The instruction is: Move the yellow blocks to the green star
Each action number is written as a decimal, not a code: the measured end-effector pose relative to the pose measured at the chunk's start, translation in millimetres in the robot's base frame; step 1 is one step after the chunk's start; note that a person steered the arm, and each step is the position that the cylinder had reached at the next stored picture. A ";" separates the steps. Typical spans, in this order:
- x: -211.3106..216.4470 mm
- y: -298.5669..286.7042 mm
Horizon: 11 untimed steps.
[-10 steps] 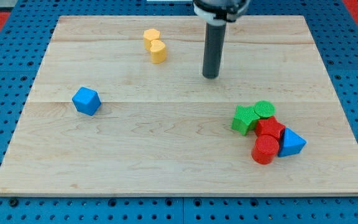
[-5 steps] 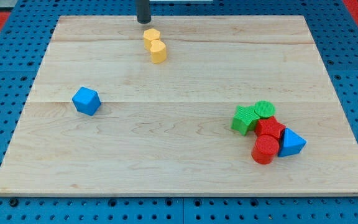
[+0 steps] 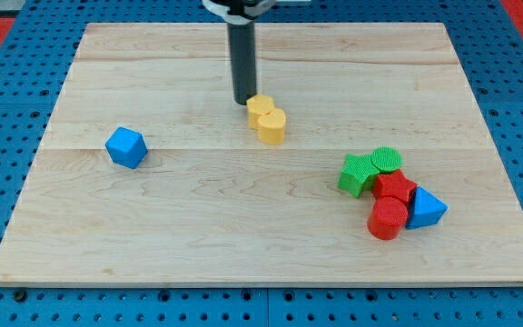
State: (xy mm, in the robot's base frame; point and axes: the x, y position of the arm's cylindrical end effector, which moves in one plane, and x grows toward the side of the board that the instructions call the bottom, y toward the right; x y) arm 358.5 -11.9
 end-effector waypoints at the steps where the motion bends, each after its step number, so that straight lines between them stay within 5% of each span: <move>1: 16.9 27.5; 6: 66.9 93.5; 7: 16.7 50.7; 9: 22.1 -16.7; 11: 58.9 -20.2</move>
